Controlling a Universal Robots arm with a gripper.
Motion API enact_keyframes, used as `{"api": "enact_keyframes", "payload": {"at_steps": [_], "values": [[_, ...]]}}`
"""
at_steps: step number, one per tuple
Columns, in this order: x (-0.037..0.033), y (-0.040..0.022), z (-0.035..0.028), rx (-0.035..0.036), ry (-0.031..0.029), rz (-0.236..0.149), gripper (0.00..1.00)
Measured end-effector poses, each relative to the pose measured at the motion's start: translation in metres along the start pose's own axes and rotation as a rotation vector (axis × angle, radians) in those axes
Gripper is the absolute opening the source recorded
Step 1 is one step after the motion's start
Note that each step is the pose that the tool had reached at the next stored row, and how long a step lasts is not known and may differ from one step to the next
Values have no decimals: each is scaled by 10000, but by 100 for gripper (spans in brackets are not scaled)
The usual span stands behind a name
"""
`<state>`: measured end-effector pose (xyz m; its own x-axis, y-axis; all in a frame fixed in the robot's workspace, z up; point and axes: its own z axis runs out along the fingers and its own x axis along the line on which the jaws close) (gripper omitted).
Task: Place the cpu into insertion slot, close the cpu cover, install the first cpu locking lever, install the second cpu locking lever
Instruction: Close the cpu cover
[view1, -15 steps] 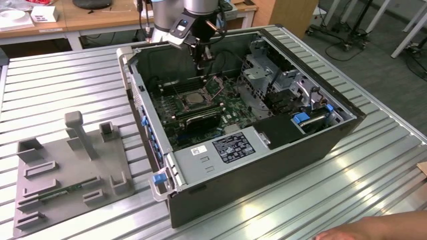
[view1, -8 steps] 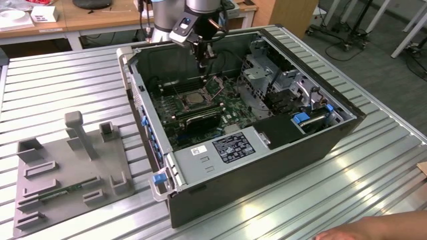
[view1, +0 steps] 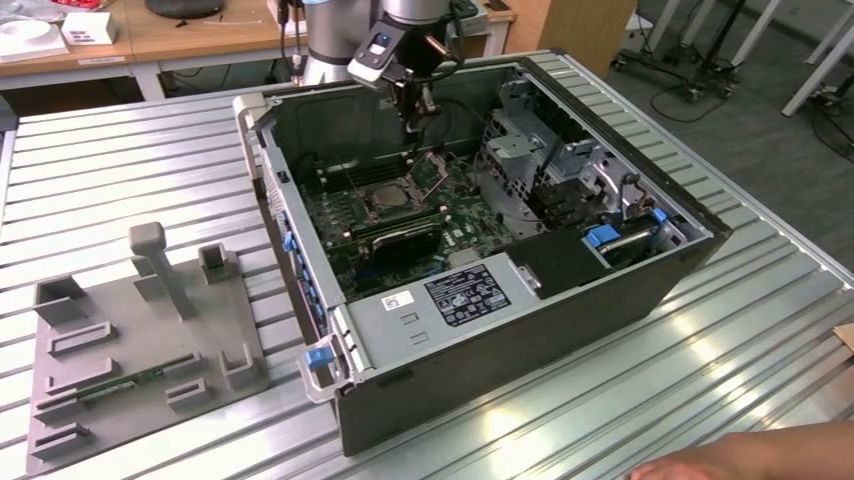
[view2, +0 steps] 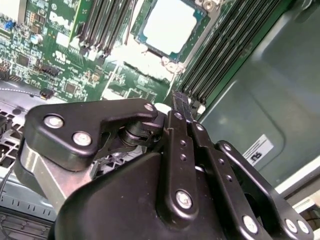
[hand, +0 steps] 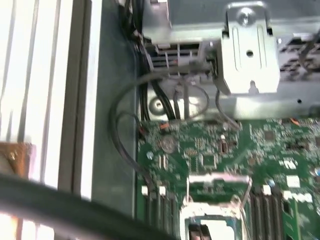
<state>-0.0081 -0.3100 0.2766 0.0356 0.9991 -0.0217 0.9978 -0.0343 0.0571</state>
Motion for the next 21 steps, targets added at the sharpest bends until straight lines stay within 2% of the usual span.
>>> {"api": "enact_keyframes", "payload": {"at_steps": [5,12,21], "values": [[3,77,5,2,-14,122,10],[4,86,6,2,-15,133,10],[9,230,14,5,-32,273,10]]}}
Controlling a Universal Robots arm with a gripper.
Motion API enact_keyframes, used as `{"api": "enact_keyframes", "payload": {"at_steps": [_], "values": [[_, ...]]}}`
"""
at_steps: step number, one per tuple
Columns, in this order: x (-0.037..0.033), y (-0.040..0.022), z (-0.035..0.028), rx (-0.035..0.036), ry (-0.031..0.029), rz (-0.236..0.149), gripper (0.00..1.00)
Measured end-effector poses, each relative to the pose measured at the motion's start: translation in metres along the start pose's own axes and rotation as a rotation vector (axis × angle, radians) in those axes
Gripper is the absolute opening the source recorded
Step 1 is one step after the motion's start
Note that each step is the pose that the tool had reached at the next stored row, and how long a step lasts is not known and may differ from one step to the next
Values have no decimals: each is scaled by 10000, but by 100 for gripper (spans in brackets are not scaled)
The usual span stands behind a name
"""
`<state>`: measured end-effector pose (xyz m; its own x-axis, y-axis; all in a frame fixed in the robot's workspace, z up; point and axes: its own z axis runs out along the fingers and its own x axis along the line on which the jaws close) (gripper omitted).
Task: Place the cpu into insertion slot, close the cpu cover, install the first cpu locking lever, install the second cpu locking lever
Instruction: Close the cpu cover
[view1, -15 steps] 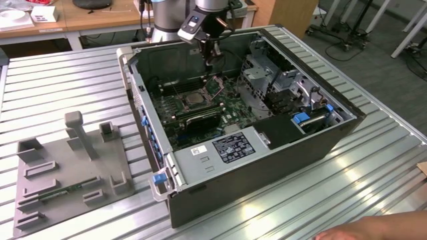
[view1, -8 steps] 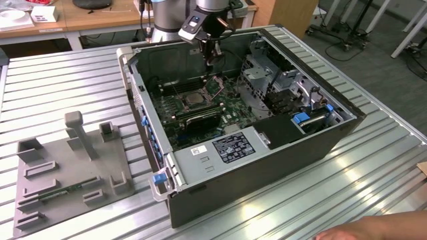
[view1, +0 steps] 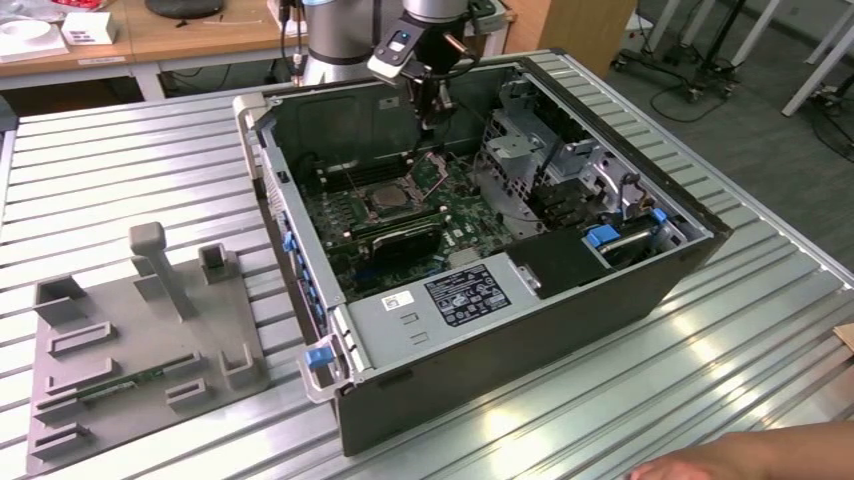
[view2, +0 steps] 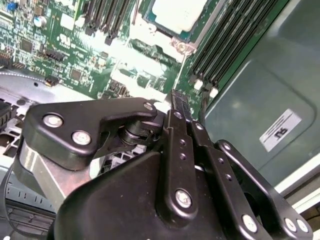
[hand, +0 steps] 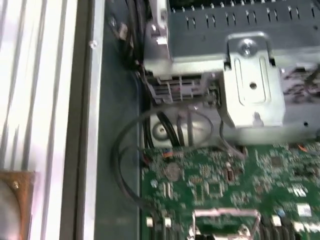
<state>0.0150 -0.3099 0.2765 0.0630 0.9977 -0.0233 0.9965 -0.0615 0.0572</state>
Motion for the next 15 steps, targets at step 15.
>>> {"api": "enact_keyframes", "payload": {"at_steps": [15], "values": [[18,276,20,7,-21,308,10]]}}
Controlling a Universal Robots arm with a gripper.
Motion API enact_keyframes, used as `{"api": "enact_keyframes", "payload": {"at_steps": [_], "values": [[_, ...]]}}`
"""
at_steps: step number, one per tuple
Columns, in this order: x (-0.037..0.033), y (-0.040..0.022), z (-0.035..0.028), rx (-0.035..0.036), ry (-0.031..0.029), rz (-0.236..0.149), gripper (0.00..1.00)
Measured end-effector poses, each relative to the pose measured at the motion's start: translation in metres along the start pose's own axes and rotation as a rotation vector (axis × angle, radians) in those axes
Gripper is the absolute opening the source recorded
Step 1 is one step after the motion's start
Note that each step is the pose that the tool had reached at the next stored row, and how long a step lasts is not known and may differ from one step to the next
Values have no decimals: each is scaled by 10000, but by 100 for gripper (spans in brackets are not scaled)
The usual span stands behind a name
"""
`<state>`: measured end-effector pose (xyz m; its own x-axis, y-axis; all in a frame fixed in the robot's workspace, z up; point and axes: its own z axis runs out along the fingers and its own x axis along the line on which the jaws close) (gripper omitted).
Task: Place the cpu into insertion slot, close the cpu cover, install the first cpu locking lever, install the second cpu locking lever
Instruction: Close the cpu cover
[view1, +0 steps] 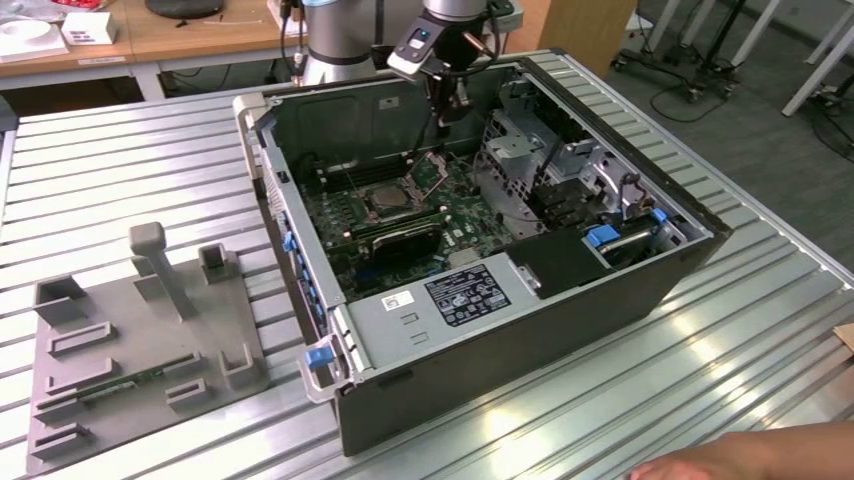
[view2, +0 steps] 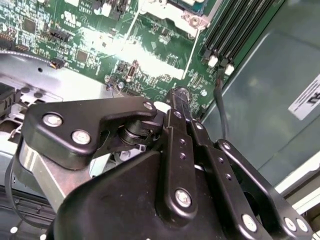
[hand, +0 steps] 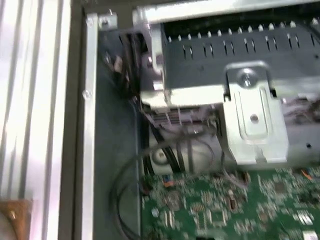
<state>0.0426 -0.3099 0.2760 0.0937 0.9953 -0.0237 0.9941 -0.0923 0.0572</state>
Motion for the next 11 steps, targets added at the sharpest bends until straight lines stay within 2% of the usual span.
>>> {"api": "enact_keyframes", "payload": {"at_steps": [3,8,11], "values": [[4,45,3,1,-5,53,10],[5,49,3,1,-4,57,10],[1,74,4,1,-6,56,10]]}}
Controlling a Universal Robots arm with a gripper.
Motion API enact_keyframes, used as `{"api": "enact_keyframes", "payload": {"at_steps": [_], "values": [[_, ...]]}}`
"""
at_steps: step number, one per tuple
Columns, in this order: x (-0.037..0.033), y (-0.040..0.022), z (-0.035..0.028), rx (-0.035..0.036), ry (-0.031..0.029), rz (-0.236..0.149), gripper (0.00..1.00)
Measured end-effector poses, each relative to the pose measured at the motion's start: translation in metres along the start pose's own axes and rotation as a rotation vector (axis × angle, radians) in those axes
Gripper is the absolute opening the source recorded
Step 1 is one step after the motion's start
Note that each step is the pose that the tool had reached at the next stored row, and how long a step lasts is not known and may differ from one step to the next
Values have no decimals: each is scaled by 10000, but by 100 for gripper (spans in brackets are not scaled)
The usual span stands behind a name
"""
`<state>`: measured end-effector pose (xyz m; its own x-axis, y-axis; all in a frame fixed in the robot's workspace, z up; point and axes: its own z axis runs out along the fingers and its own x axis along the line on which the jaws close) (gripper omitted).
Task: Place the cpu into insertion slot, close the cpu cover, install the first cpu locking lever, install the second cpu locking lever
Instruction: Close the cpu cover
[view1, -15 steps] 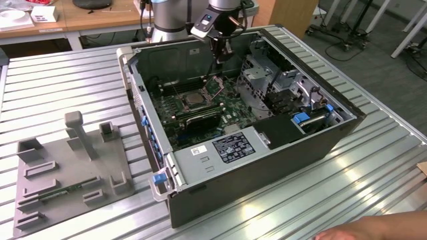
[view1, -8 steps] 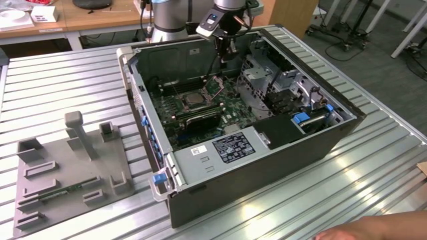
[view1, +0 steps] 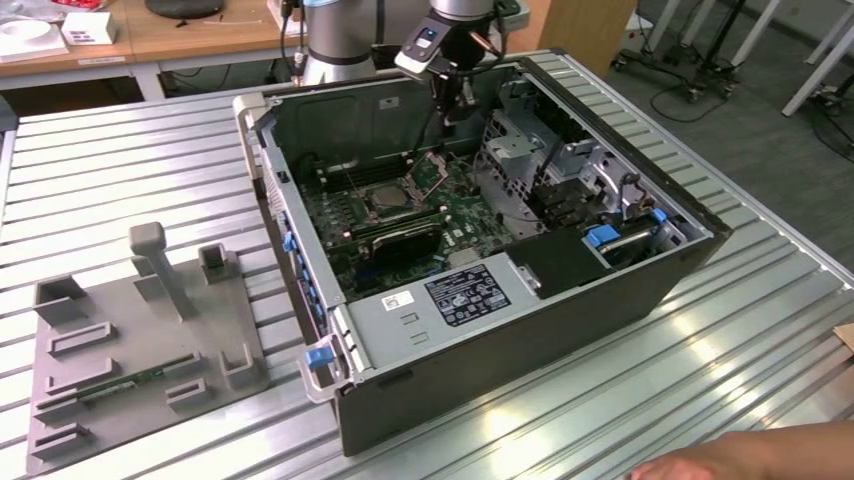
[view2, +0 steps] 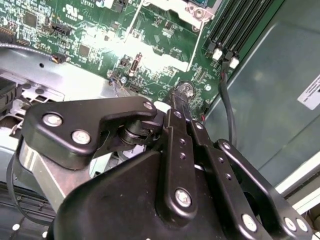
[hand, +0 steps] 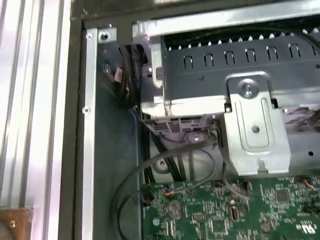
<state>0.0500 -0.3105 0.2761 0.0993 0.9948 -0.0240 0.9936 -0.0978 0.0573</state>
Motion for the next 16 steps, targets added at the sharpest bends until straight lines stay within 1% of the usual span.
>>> {"api": "enact_keyframes", "payload": {"at_steps": [4,7,12,16], "values": [[-13,51,5,0,1,1,10],[-36,73,11,0,2,0,10],[-123,86,29,1,8,1,10],[-189,91,56,2,17,1,10]]}}
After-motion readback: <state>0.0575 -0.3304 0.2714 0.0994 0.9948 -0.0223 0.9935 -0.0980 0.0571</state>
